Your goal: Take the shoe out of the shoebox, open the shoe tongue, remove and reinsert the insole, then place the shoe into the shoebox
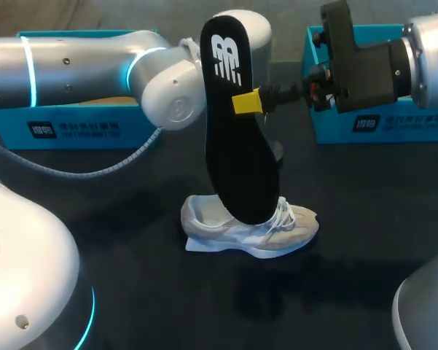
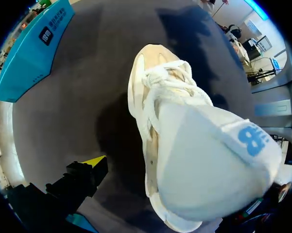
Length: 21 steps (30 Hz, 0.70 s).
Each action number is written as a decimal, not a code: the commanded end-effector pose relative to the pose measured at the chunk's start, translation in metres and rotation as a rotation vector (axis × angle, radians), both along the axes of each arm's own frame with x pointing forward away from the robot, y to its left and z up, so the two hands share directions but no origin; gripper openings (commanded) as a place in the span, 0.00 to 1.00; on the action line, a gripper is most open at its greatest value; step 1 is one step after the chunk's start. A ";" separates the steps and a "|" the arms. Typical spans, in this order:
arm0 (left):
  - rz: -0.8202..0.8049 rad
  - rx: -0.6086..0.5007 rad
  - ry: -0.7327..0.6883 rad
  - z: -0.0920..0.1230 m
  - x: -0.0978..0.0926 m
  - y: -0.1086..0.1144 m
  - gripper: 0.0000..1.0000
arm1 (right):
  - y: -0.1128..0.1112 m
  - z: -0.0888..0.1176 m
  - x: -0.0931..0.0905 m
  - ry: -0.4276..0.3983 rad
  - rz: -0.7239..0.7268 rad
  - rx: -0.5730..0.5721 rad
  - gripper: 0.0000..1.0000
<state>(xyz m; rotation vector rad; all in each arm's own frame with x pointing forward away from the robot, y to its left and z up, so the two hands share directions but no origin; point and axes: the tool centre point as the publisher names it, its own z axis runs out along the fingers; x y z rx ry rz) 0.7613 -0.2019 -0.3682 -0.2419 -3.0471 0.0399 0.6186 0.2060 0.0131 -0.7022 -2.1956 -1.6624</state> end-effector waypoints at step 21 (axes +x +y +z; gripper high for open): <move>-0.022 -0.016 0.060 -0.017 -0.006 0.000 0.00 | 0.005 0.000 0.002 0.002 -0.001 -0.004 0.00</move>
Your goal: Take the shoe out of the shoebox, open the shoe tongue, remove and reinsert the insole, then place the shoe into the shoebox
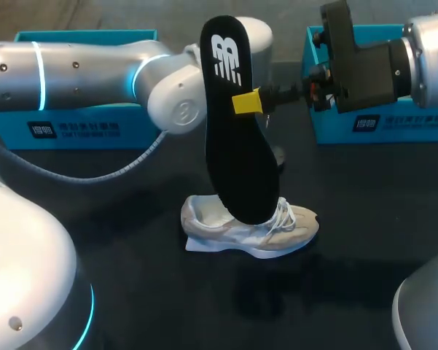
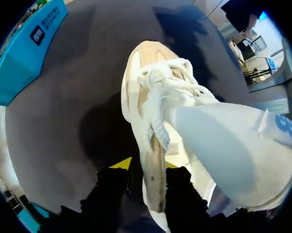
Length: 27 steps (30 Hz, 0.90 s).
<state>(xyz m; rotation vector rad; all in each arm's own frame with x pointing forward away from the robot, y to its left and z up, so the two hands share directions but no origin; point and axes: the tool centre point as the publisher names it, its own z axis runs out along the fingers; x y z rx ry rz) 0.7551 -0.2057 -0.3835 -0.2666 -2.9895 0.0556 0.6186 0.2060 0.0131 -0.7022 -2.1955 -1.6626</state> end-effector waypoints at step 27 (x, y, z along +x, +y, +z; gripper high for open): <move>-0.874 0.175 -0.021 0.050 0.021 0.011 0.00 | 0.005 0.000 0.002 0.002 -0.001 -0.004 0.00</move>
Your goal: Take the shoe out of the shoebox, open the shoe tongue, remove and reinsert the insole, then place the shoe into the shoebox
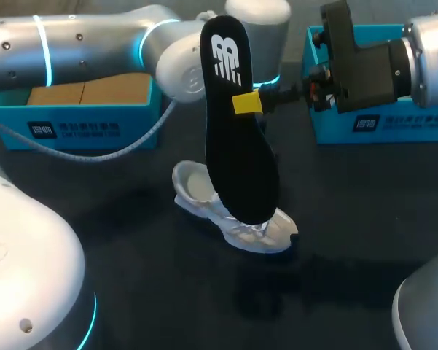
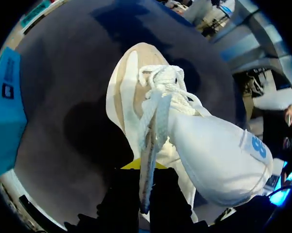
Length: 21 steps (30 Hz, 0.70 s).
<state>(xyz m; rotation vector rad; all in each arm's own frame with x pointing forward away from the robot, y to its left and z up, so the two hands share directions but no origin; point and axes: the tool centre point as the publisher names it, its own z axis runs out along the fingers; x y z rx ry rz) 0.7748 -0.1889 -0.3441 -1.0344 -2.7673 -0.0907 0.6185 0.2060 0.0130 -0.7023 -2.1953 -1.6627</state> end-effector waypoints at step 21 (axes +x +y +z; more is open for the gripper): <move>-0.557 0.115 -0.163 0.023 0.004 -0.003 0.00 | 0.005 0.000 0.002 0.002 -0.001 -0.004 0.00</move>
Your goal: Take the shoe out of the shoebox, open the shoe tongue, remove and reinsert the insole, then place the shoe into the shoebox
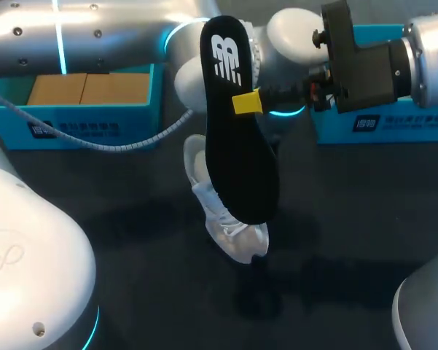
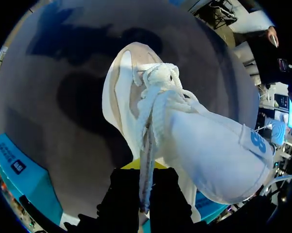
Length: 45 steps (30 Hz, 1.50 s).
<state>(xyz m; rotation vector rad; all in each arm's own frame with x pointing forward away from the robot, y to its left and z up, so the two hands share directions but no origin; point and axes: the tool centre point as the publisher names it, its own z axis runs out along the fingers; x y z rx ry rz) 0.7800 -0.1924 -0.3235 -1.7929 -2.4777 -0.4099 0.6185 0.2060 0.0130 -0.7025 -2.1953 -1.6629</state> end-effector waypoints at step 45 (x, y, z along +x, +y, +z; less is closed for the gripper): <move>-0.298 0.134 0.225 -0.010 0.041 -0.032 0.00 | 0.005 0.000 0.002 0.002 0.000 -0.004 0.00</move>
